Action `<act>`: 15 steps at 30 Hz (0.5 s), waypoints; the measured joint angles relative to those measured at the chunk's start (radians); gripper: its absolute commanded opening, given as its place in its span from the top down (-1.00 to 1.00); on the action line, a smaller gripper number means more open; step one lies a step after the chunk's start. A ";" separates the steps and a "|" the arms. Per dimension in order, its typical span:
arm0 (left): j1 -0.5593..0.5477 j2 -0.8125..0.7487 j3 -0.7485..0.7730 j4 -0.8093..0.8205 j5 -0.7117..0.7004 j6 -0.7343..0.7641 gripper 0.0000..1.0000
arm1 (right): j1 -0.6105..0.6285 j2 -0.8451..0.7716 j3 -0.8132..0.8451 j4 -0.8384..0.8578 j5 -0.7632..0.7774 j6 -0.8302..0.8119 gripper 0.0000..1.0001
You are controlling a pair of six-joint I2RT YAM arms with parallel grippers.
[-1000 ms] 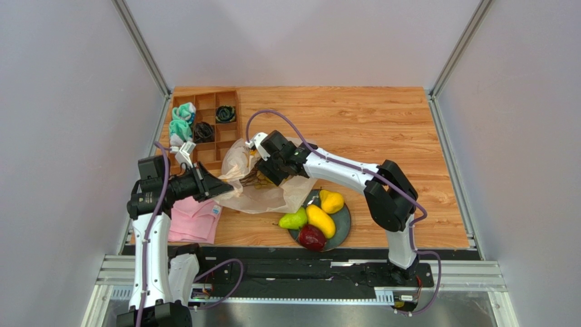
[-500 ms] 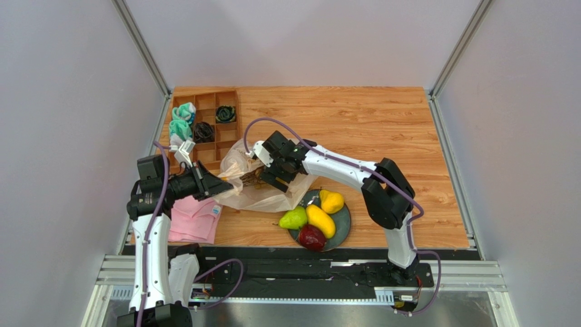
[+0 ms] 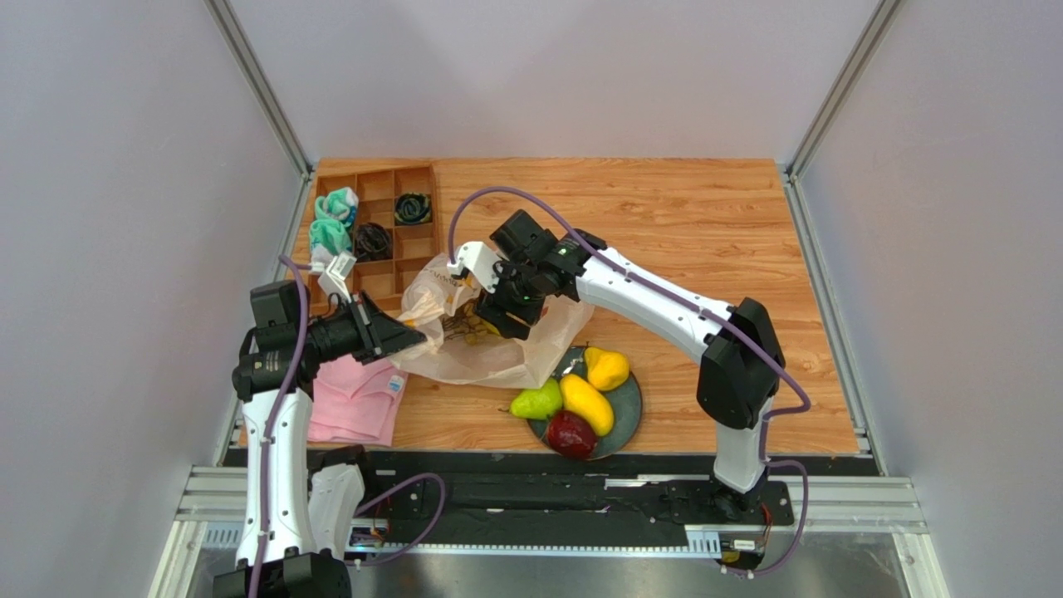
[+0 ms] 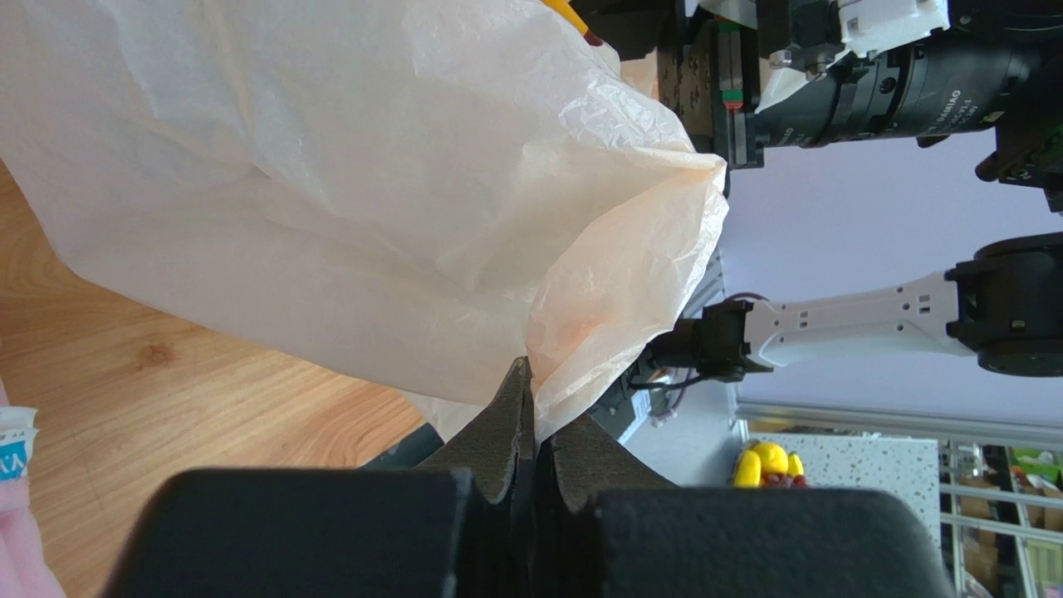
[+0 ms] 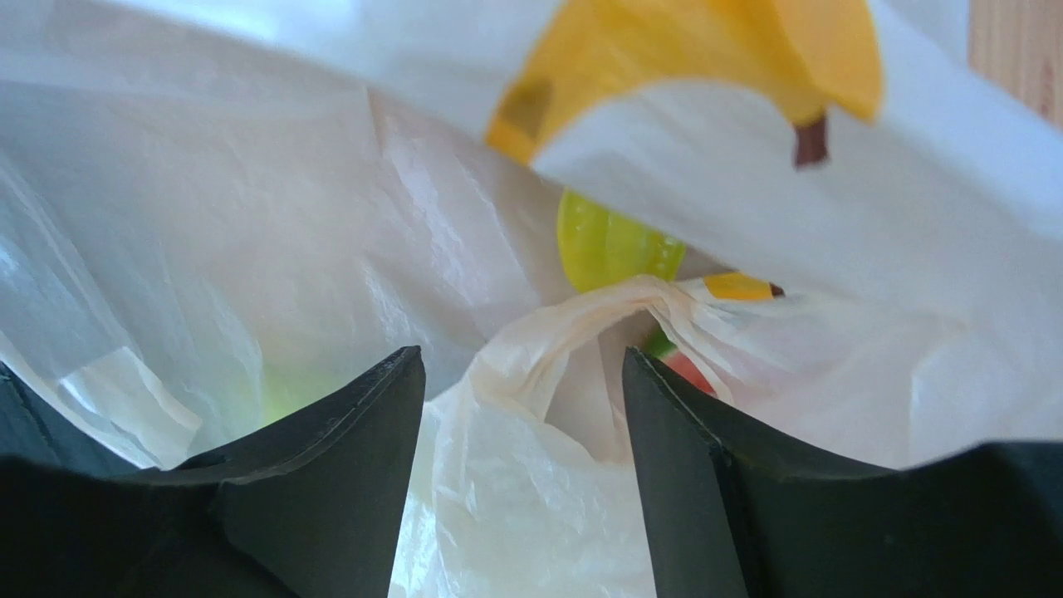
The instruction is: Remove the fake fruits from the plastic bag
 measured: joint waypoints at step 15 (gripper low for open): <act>0.000 -0.011 0.000 0.000 -0.003 0.000 1.00 | 0.022 0.213 0.146 0.044 -0.016 -0.072 -0.43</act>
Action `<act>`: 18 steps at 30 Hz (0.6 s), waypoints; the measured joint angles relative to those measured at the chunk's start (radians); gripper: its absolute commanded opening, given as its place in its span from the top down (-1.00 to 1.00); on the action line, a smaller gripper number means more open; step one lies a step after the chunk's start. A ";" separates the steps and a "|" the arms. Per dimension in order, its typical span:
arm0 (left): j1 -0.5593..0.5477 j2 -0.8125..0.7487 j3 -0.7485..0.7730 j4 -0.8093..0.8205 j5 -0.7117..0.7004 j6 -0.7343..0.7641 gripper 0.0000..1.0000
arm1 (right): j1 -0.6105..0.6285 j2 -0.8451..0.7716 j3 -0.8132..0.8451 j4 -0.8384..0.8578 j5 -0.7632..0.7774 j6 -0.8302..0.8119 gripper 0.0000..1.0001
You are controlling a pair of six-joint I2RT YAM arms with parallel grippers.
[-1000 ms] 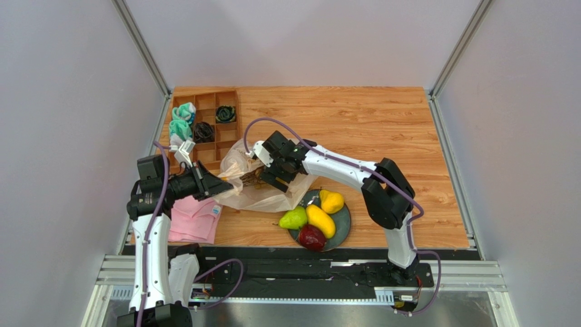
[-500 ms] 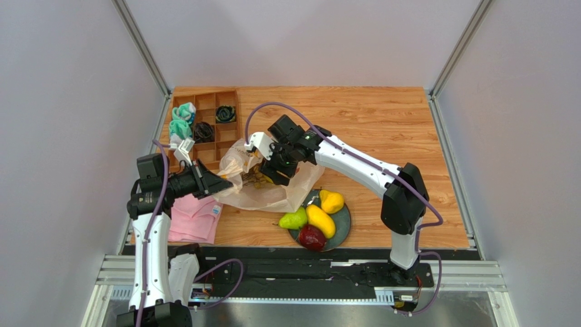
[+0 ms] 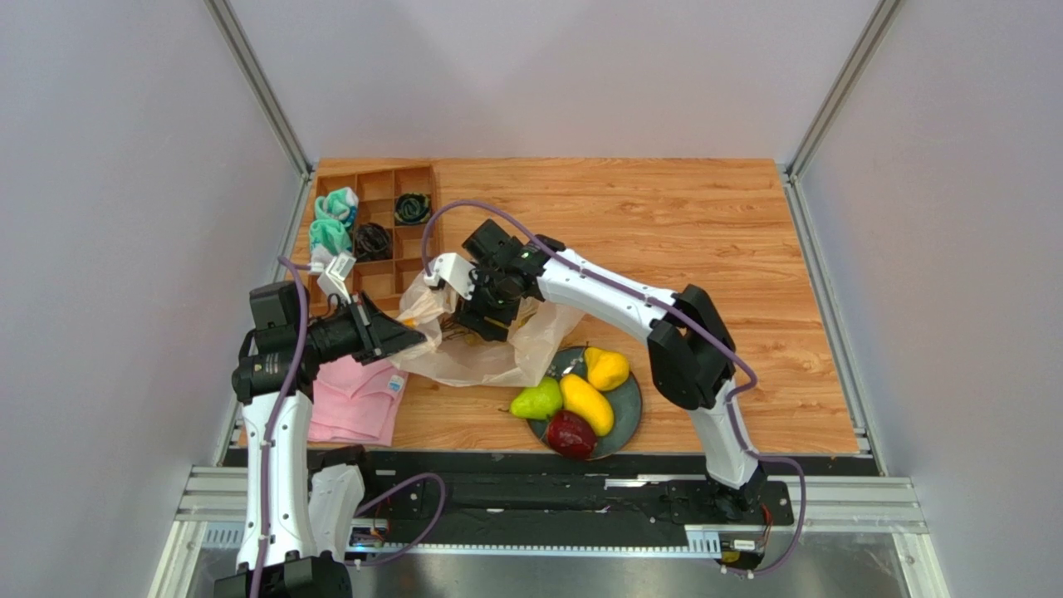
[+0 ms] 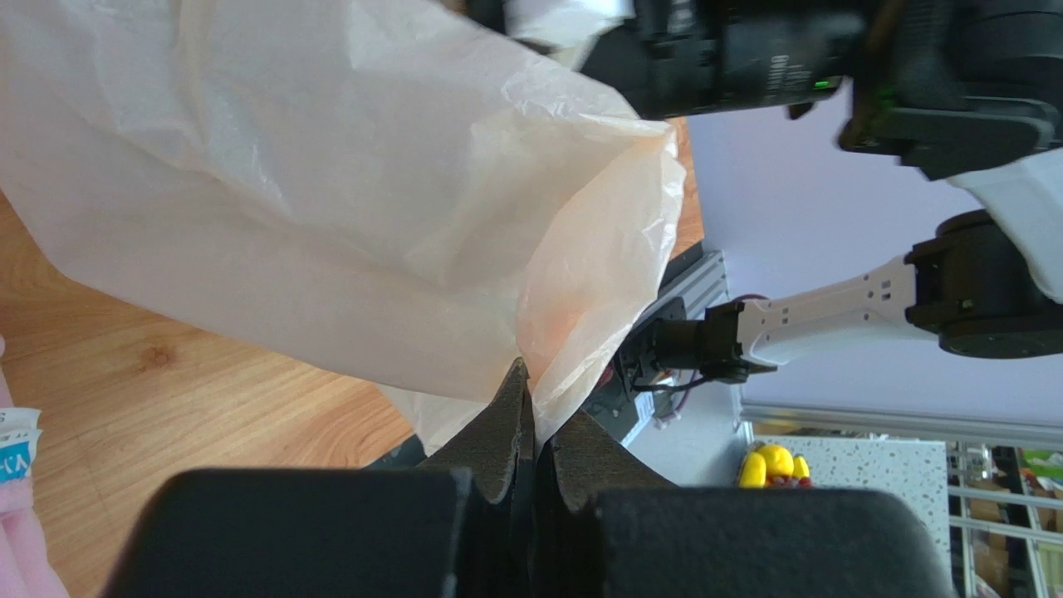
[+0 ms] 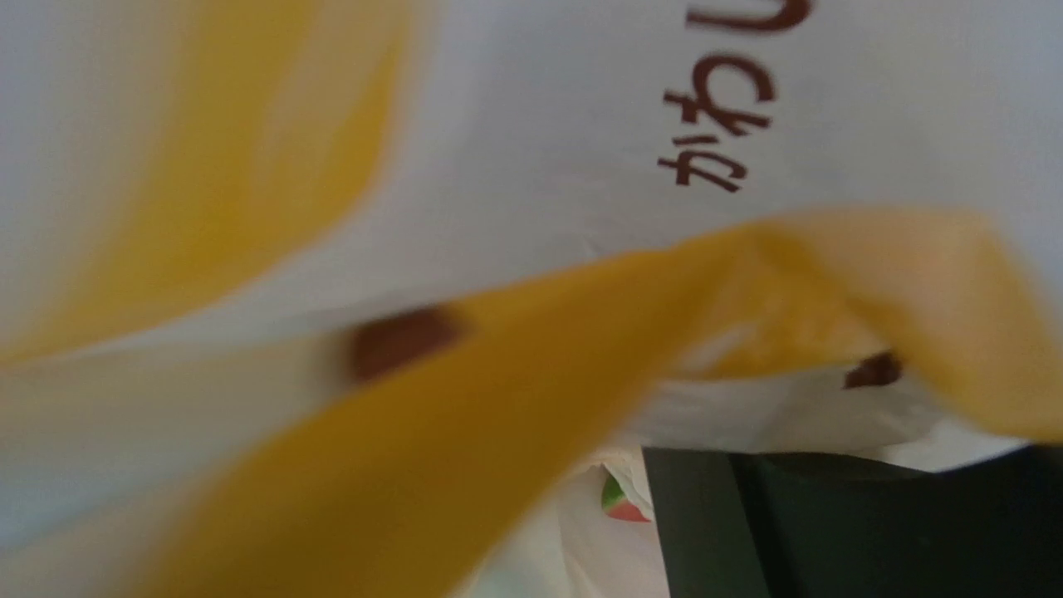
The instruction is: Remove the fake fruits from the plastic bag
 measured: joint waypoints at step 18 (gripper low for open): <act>0.000 -0.009 -0.006 0.016 0.000 -0.010 1.00 | 0.001 0.051 -0.126 0.116 0.179 -0.045 -0.26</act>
